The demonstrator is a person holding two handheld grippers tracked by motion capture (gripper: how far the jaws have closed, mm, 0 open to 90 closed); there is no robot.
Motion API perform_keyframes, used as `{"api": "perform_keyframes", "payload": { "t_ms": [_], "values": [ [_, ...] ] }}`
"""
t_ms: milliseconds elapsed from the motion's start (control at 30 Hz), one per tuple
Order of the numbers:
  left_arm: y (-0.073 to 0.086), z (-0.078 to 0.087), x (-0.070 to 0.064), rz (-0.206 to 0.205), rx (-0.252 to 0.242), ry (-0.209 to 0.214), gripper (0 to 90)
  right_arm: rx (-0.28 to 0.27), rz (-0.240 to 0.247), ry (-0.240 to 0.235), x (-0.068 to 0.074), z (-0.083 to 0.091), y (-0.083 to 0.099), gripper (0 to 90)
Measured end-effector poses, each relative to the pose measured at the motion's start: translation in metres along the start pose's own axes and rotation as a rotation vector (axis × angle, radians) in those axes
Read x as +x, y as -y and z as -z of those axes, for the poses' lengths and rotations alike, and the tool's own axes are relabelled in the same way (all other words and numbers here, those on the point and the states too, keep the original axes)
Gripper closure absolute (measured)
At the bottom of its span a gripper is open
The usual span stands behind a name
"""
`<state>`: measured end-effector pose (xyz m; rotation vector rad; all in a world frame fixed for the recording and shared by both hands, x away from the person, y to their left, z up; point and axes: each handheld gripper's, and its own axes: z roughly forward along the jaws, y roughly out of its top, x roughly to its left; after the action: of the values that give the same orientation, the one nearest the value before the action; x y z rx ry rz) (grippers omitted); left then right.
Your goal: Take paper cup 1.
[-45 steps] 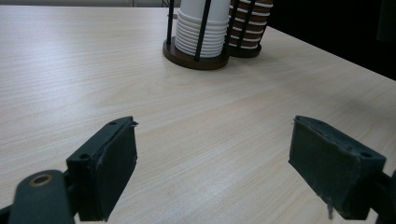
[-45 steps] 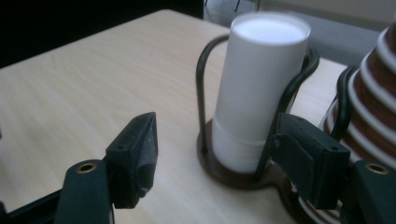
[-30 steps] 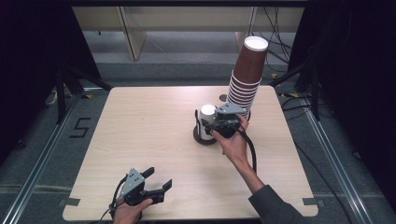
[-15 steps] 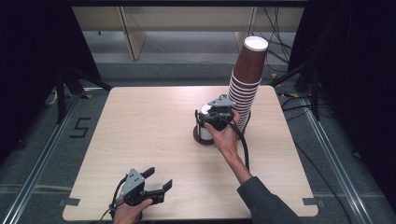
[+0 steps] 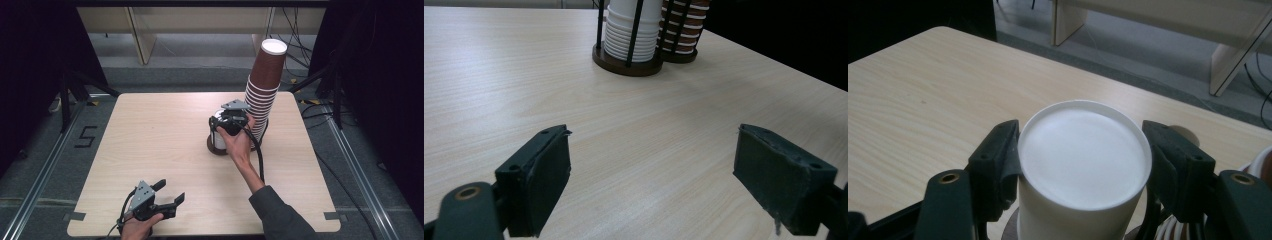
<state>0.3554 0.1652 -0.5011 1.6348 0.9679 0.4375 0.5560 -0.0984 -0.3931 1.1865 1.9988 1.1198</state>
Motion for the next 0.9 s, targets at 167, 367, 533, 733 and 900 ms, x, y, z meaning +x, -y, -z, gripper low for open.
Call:
{"api": "perform_keyframes", "payload": {
  "t_ms": [167, 367, 533, 733, 900],
  "values": [
    [0.000, 0.000, 0.000, -0.008, 0.008, -0.001, 14.5, -0.046, 0.029, 0.018, 0.001, 0.009, -0.010, 35.3],
    [0.000, 0.001, -0.001, -0.007, 0.018, -0.005, 14.5, -0.084, -0.007, -0.001, -0.001, 0.020, -0.021, 35.5],
    [0.000, 0.000, -0.001, 0.001, 0.008, 0.004, 14.5, -0.127, 0.002, -0.017, -0.001, 0.033, -0.034, 35.6],
    [0.001, -0.001, -0.001, 0.000, 0.010, 0.005, 14.5, -0.159, 0.005, -0.032, -0.002, 0.046, -0.043, 35.7],
    [0.001, -0.001, -0.002, 0.003, 0.015, 0.000, 14.5, -0.190, 0.009, -0.057, 0.000, 0.058, -0.049, 35.7]
  ]
}}
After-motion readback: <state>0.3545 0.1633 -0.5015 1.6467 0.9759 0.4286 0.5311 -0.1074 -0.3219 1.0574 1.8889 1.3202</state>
